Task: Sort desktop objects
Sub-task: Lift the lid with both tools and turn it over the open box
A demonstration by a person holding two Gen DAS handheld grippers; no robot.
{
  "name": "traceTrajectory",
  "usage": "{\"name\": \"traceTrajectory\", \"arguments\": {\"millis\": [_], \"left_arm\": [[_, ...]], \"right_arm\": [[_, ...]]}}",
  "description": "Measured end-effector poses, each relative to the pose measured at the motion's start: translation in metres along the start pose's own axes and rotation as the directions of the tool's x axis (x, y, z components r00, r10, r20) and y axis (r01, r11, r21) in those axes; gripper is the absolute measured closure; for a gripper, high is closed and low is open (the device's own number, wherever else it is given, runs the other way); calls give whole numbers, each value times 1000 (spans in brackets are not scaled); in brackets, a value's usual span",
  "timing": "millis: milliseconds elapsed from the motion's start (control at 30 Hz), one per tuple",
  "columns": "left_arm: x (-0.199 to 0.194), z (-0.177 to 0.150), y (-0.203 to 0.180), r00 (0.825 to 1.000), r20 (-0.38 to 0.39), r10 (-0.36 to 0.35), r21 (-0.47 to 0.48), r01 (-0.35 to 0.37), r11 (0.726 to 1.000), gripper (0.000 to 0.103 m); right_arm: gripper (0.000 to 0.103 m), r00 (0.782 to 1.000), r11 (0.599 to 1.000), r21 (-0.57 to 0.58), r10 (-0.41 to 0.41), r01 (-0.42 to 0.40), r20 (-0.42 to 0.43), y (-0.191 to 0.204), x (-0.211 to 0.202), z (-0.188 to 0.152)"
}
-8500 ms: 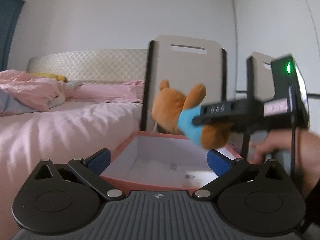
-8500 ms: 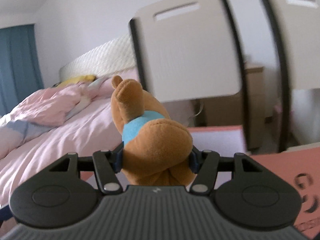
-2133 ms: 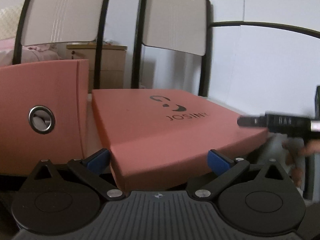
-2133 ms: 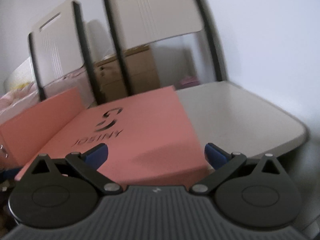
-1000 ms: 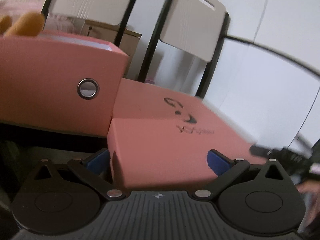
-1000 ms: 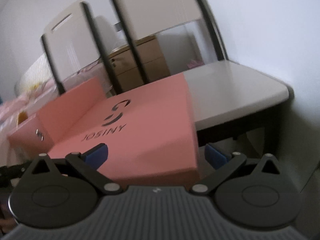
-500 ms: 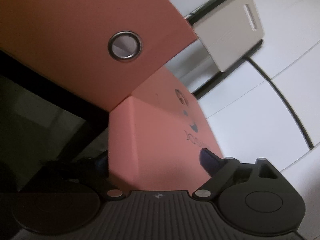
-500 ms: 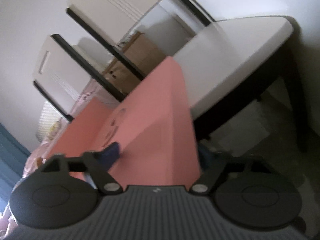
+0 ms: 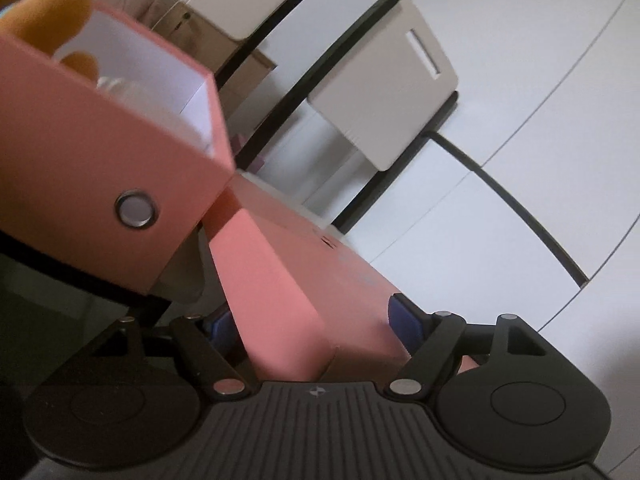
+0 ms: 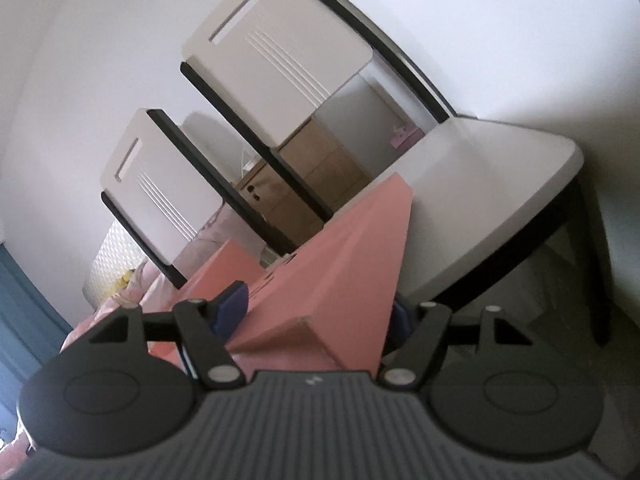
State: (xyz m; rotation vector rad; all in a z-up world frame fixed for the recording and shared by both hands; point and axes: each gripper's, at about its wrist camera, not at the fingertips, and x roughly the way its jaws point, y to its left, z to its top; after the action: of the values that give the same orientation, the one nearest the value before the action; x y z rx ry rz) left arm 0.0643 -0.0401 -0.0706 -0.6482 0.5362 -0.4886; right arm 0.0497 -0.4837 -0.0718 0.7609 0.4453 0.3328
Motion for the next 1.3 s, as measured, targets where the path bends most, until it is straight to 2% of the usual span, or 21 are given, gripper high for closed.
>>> {"name": "traceTrajectory", "arguments": {"millis": [267,500,733,867,1067,1200,1300], "left_arm": [[-14,18,-17,999,42,-22,42,20,999,22],[-27,51,-22,996,79,-44,56,39,998,22],[-38,94,-14,992,123,-39,77,29,997,22],[-52,113,5,984,178,-12,65,0,998,20],[-84,135,39,964,256,68,33,-79,996,19],[-106,144,59,932,320,171,-2,-180,984,20],[-121,146,77,911,349,220,-35,-222,975,20]], "right_arm": [[32,999,1000,-4,24,-24,37,22,-10,14],[32,995,998,-26,53,-51,89,57,-3,29],[32,991,997,-15,82,-81,107,87,33,35],[32,988,993,-30,114,-112,99,108,74,26],[32,986,985,-55,162,-161,23,148,132,14],[32,980,980,-45,193,-196,-48,171,173,-4],[32,971,973,-51,217,-223,-100,185,199,-18]]}}
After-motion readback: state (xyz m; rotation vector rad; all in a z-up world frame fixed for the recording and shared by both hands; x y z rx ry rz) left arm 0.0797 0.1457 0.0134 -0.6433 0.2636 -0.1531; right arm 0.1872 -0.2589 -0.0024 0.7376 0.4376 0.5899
